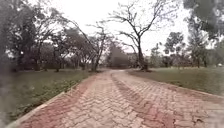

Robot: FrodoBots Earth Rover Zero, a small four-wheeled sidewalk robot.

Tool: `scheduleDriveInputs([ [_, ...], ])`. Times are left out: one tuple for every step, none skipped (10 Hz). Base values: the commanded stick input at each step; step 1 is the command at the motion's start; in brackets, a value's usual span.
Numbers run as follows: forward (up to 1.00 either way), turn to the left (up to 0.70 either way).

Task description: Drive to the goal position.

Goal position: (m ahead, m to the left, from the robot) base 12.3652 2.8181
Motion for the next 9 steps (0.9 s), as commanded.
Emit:
scheduleDriveInputs([
  [0.70,0.00],
  [0.70,0.00],
  [0.70,0.00],
  [0.70,0.00],
  [0.70,0.00],
  [0.70,0.00],
  [0.70,0.00],
  [0.70,0.00],
  [0.70,0.00],
])
